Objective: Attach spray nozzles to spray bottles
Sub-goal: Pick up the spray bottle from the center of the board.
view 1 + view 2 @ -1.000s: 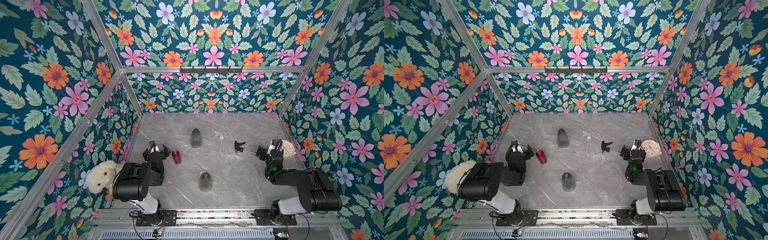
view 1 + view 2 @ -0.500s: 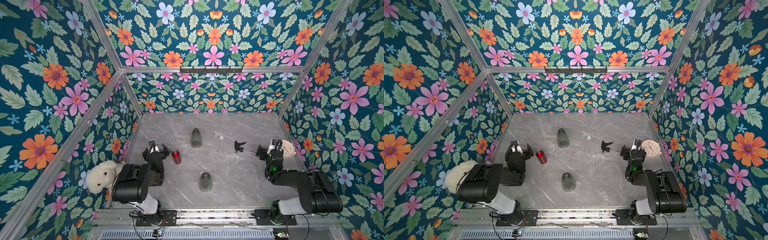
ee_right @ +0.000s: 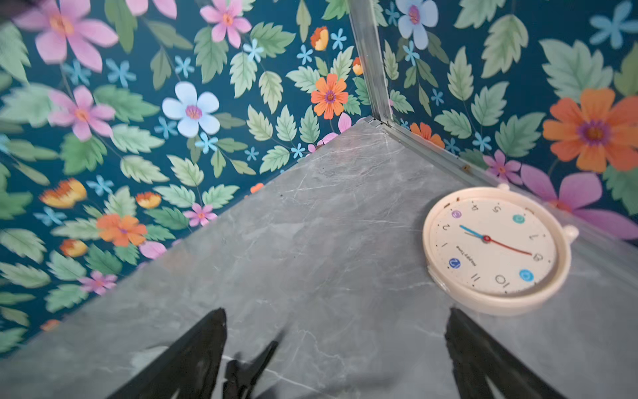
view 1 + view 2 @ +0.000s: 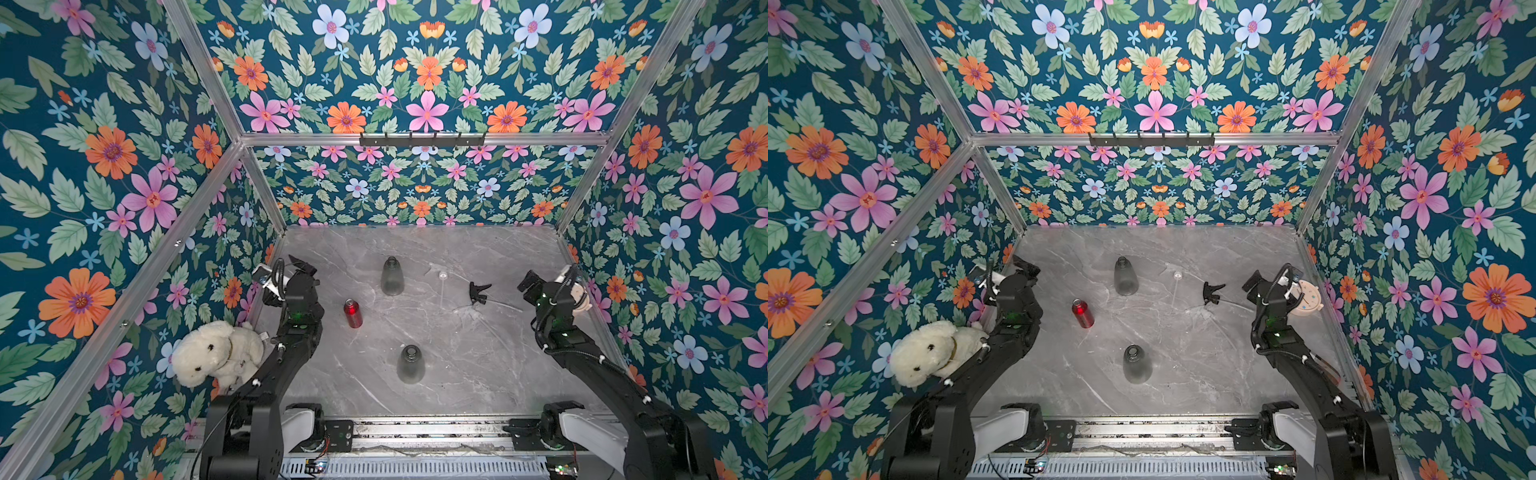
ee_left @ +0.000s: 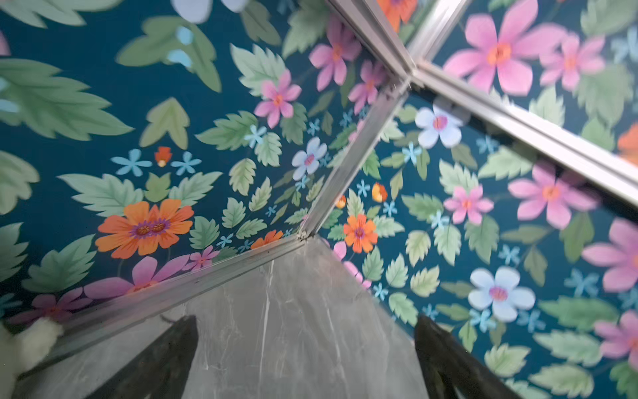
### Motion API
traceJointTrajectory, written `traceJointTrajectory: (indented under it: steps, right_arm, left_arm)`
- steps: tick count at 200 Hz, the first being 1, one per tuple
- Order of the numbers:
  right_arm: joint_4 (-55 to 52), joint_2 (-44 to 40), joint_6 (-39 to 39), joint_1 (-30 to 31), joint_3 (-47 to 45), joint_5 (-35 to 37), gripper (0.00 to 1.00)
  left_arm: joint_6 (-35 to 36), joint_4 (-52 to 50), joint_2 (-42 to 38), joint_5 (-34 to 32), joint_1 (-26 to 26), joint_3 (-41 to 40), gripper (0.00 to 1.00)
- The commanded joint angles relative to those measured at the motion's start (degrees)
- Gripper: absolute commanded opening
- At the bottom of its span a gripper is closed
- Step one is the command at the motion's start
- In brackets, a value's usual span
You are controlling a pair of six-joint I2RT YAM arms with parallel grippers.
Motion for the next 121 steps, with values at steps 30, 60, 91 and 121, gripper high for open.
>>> traceJointTrajectory:
  steps: [30,60,91,121]
  right_arm:
    - [-13.1,-2.0,6.2,5.6,5.2,-21.5,0.99]
    - [-16.8,-6.1,-3.1,21.2,7.3,-20.8,0.99]
    - [-22.2,-3.7,-10.2,37.1,13.7,-22.5,0.99]
    - [-23.6,3.0,-17.7,51.6,18.8,-16.0,0.99]
  left_arm:
    - [-8.6,4.3,-10.1,9.2,0.1,-7.9,1.0]
    - [-8.5,-8.2,-13.2,21.3,0.0,-0.4,1.0]
    - [-5.2,-28.2,-10.7,33.2,-1.3,11.2,1.0]
    - [-3.4,-29.2,-13.2,33.5,-7.4,9.6,1.0]
